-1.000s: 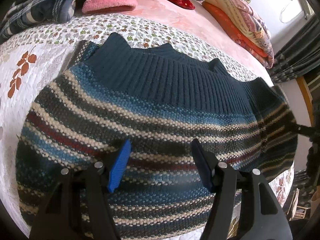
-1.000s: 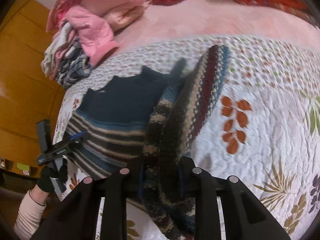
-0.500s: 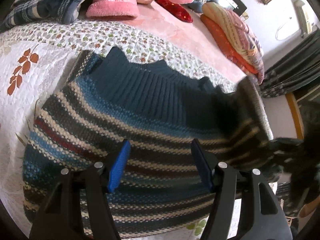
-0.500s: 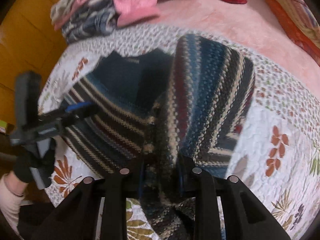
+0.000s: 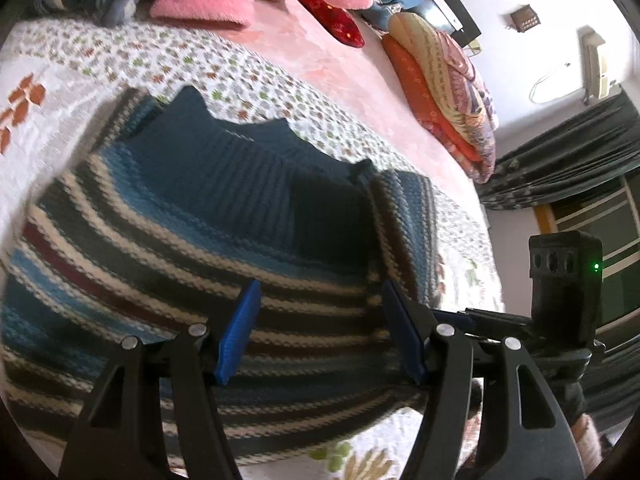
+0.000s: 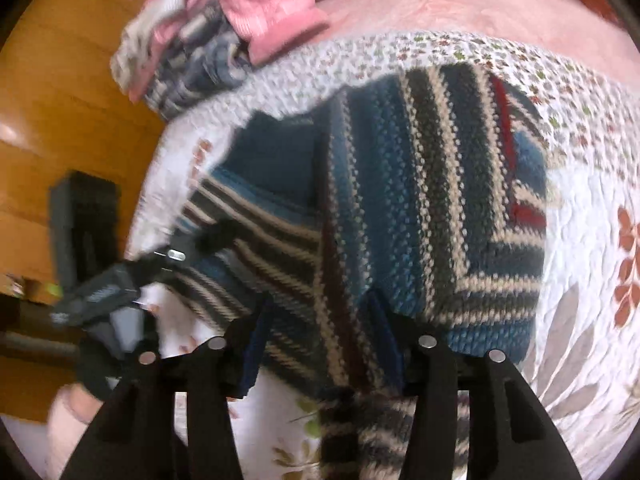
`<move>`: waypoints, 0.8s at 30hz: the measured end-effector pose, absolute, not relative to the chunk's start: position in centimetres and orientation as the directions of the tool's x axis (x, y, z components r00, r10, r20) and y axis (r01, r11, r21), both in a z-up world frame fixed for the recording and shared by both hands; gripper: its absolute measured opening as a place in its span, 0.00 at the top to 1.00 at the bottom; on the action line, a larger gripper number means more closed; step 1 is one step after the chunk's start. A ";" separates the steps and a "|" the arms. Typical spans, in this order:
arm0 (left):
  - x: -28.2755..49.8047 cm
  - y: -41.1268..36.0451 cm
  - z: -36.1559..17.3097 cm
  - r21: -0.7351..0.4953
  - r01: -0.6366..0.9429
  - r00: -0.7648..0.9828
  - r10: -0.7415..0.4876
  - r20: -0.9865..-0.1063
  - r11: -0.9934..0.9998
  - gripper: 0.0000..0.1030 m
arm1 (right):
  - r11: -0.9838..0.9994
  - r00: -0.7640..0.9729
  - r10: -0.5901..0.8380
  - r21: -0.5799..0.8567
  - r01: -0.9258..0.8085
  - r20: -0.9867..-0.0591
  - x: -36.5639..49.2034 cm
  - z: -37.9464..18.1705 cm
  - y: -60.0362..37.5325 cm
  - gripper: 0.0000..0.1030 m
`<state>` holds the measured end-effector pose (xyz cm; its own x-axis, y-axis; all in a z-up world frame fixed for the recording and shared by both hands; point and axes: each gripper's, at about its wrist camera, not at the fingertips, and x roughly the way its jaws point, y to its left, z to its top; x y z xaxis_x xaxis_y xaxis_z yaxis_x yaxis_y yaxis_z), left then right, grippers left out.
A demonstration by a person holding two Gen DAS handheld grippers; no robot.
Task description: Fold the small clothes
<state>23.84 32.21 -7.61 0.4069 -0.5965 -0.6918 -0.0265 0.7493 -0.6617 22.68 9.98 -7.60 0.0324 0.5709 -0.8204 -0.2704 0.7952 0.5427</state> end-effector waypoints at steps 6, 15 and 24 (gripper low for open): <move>24.0 28.6 -8.2 -0.735 -0.005 0.336 -0.691 -0.640 0.678 0.39 | 0.784 0.116 0.612 0.579 -0.226 -0.783 20.8 -3.5 3.8 0.48; 24.5 24.1 -10.9 -0.728 -0.025 0.250 -0.701 -0.668 0.685 0.39 | 0.811 0.151 0.584 0.572 -0.120 -0.797 17.1 -6.5 -4.6 0.47; 26.3 20.7 -11.4 -0.750 -0.035 0.237 -0.724 -0.648 0.661 0.37 | 0.831 0.102 0.555 0.549 -0.089 -0.825 17.5 -9.2 -3.6 0.47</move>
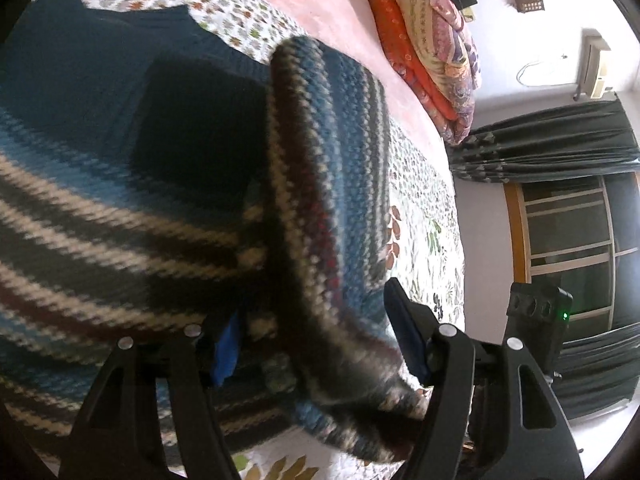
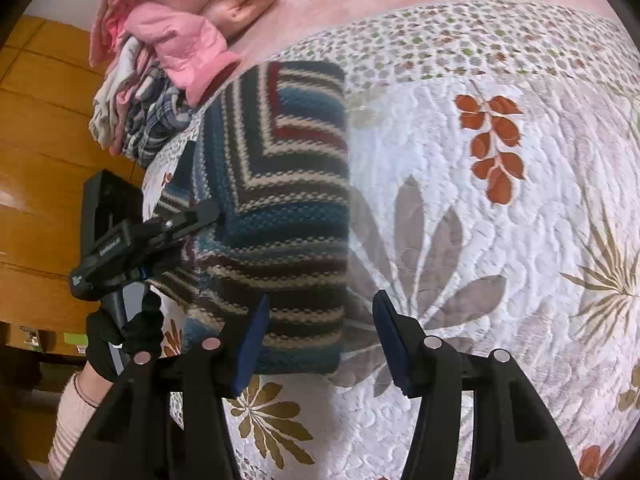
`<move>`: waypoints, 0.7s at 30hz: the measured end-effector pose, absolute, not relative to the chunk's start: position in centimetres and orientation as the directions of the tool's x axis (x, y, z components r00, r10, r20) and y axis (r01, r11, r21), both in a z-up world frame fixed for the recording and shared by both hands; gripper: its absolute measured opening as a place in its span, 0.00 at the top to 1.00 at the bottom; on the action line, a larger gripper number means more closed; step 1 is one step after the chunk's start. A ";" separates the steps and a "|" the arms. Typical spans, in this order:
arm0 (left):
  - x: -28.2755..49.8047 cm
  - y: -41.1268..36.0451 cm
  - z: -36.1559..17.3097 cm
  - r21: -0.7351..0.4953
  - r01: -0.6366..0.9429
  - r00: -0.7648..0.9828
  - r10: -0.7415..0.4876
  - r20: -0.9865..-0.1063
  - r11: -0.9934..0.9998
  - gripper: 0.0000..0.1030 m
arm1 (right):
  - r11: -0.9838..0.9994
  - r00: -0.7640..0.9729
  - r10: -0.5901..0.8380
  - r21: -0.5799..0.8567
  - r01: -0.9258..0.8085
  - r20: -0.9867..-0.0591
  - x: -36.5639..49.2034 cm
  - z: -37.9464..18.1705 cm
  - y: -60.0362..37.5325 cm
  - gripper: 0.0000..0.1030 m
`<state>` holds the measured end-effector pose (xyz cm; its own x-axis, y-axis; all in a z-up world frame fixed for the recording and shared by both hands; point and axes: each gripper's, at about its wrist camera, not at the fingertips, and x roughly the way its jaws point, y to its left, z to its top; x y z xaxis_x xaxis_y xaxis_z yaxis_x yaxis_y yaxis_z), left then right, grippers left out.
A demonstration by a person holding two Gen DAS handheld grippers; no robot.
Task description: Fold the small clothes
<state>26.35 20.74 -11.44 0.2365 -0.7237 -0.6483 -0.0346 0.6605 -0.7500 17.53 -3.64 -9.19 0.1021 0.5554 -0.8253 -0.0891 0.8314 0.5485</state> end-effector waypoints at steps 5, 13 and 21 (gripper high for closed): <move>27.1 19.8 -11.6 -0.747 -0.039 0.229 -0.722 -0.653 0.664 0.35 | 0.839 0.075 0.543 0.536 -0.098 -0.836 17.1 -10.3 -2.6 0.47; 27.3 19.2 -10.5 -0.697 0.048 0.260 -0.683 -0.683 0.716 0.72 | 0.842 0.094 0.539 0.532 -0.091 -0.837 17.4 -9.9 -2.4 0.46; 26.8 21.3 -8.3 -0.734 0.044 0.316 -0.707 -0.633 0.677 0.77 | 0.821 0.159 0.569 0.569 -0.051 -0.807 17.7 -8.4 -4.1 0.45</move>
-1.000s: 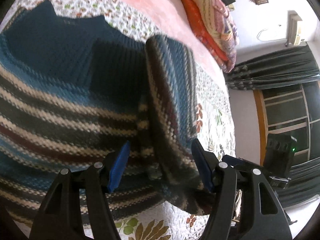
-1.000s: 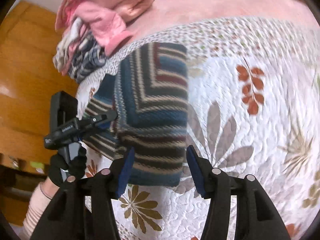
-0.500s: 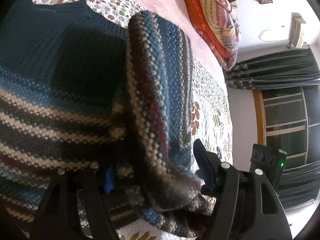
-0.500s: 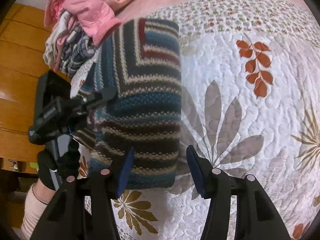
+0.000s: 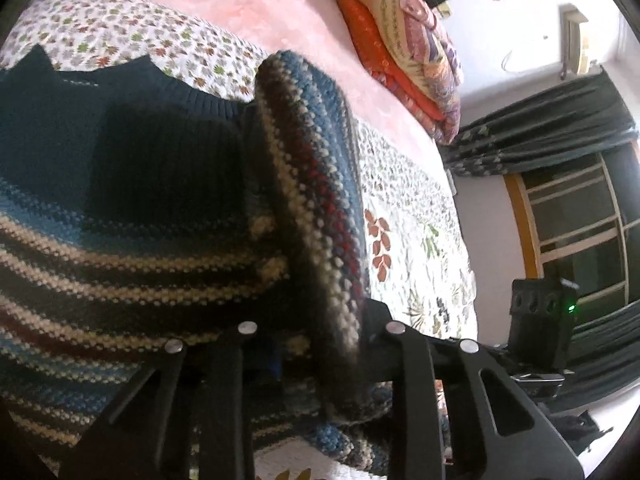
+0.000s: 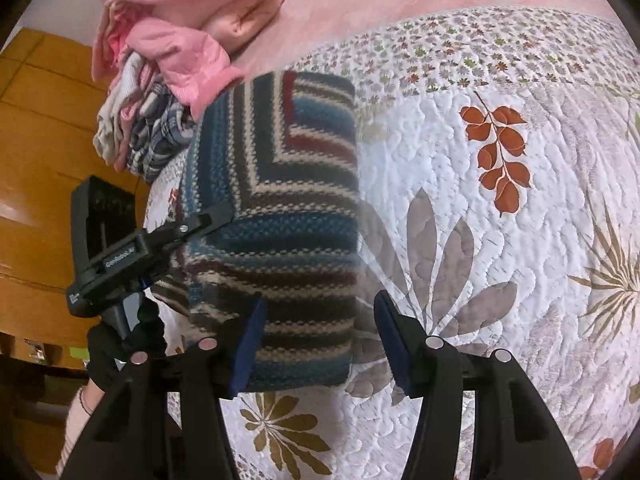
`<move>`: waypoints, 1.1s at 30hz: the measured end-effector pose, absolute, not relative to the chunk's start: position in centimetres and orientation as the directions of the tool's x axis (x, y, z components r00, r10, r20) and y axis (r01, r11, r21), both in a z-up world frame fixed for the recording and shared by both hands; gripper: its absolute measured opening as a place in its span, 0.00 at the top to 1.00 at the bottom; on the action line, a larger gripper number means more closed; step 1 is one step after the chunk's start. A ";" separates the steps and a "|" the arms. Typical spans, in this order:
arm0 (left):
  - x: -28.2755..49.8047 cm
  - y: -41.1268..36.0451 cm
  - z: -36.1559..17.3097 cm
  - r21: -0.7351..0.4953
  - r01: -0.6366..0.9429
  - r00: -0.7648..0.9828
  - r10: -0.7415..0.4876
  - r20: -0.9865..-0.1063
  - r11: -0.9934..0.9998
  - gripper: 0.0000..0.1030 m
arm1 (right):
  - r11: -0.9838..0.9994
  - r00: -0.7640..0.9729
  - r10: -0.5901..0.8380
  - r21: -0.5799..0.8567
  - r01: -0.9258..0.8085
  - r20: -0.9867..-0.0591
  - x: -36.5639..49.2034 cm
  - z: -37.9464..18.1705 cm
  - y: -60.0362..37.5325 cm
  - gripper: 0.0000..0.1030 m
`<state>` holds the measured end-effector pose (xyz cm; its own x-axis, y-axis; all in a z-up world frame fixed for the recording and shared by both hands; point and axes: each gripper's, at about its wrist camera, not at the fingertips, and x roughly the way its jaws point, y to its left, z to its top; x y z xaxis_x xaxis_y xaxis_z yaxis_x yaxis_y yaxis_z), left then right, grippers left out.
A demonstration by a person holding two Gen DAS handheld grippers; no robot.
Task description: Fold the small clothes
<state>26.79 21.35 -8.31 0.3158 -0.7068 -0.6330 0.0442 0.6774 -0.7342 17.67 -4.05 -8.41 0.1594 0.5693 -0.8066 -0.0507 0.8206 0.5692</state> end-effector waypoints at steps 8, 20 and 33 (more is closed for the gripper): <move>26.6 23.8 -5.9 -0.741 0.061 0.290 -0.723 -0.627 0.668 0.78 | 0.832 0.131 0.554 0.550 -0.072 -0.822 17.3 -8.9 -3.1 0.45; 25.2 32.3 -3.4 -0.802 0.067 0.393 -0.755 -0.525 0.593 0.78 | 0.815 0.122 0.579 0.567 -0.125 -0.806 17.5 -8.2 -0.5 0.45; 21.9 45.6 -5.8 -0.836 -0.036 0.503 -0.713 -0.488 0.547 0.79 | 0.713 0.068 0.698 0.684 -0.151 -0.713 18.6 -9.6 7.7 0.35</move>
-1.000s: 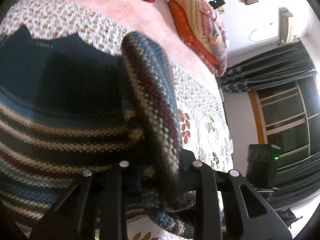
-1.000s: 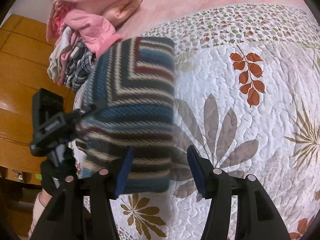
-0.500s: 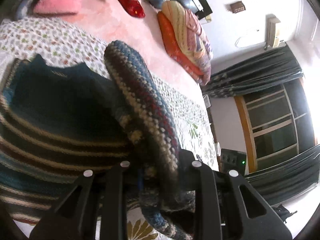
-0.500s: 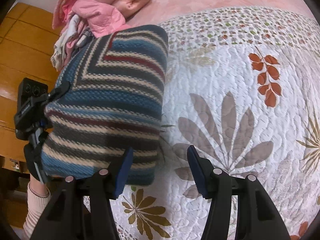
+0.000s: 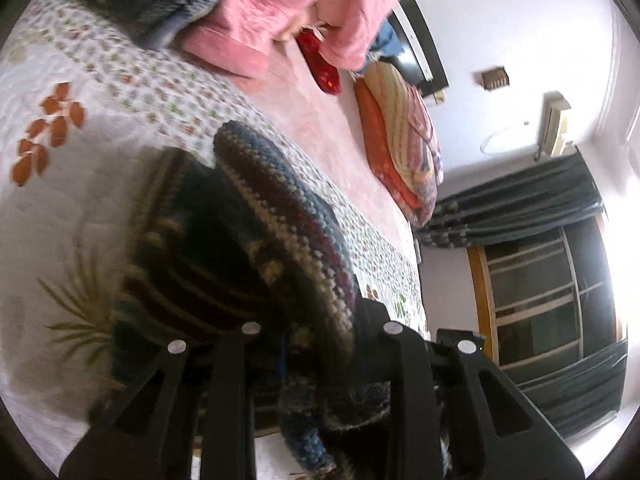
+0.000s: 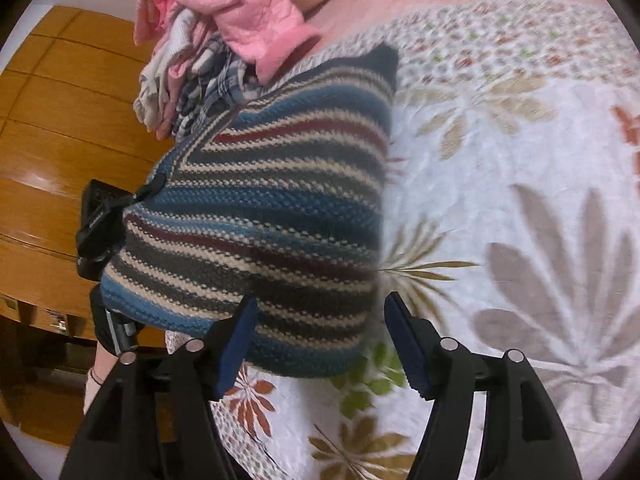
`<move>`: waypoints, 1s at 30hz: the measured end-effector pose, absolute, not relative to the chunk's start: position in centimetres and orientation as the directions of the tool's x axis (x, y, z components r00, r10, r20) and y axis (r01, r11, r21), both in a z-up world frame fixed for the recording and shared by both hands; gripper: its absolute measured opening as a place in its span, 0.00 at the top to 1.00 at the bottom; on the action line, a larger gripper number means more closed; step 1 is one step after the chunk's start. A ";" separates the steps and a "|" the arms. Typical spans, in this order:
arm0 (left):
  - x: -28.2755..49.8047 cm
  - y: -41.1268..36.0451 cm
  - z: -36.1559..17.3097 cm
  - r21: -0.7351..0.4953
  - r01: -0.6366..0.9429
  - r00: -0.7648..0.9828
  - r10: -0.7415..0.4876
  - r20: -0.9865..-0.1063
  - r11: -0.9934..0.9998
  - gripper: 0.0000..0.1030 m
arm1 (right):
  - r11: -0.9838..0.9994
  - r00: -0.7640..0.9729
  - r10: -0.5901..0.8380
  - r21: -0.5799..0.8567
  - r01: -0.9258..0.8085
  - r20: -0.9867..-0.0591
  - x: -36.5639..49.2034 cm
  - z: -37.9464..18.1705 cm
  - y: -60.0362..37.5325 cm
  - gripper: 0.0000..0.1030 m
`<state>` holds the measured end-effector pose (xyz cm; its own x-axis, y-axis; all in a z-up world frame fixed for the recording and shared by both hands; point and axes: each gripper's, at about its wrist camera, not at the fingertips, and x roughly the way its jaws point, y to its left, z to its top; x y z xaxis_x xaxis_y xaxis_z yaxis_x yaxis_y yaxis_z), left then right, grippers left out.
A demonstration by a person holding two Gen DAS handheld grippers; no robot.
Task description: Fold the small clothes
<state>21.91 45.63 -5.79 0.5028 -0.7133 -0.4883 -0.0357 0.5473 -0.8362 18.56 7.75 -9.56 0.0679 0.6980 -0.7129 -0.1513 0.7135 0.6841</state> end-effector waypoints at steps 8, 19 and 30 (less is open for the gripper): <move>21.8 48.6 -9.0 -0.809 -0.124 0.517 -0.659 -0.546 0.574 0.79 | 0.699 0.016 0.711 0.705 -0.120 -0.703 18.1 -12.8 12.2 0.35; 20.8 48.2 -8.6 -0.615 -0.198 0.428 -0.497 -0.755 0.763 0.58 | 0.788 0.028 0.600 0.585 -0.191 -0.800 17.3 -13.2 14.1 0.34; 16.7 44.7 -7.1 -0.472 -0.223 0.162 -0.445 -0.881 0.853 0.39 | 0.739 0.021 0.668 0.659 -0.142 -0.744 15.6 -13.5 11.2 0.33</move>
<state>16.69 44.67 -7.12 0.1617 -0.4453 -0.8807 -0.2226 0.8530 -0.4721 15.59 11.16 -13.49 0.0211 0.6675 -0.7443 -0.1419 0.7389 0.6587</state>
